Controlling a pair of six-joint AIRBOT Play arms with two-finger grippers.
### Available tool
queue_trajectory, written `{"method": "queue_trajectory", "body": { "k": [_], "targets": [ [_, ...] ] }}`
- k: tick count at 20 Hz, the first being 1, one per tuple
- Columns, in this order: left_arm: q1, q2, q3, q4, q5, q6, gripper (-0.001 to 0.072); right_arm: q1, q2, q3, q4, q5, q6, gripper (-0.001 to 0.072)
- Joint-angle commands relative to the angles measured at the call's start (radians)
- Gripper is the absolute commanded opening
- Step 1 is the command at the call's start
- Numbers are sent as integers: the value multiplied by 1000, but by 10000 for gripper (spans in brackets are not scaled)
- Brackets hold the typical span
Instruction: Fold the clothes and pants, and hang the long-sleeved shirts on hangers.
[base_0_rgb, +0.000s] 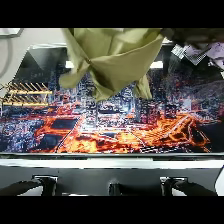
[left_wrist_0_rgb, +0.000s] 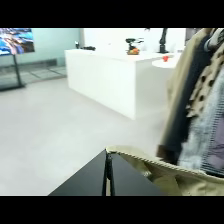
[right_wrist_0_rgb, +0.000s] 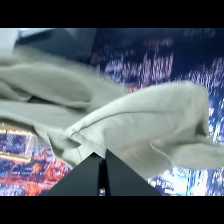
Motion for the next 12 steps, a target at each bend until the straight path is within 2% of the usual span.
{"method": "queue_trajectory", "body": {
  "k": [1,4,5,6,8,9,12],
  "targets": [
    [53,91,0,124,-320,-375,18,2,42,29,-37,13,-7,21],
    [33,87,-7,362,-632,-712,18,2,43,-32,-31,44,-4,21],
    [19,84,-27,417,-710,-777,18,2,43,-78,-21,59,-4,21],
    [3,85,-65,448,-768,-815,18,20,45,-146,-45,79,-10,21],
    [-25,91,-190,454,-828,-879,17,107,44,-288,-216,113,-30,21],
    [-46,93,-271,454,-823,-893,17,159,45,-372,-285,107,-15,21],
    [-95,93,-534,454,-689,-926,17,265,45,-641,-422,2,148,21]
  ]
}}
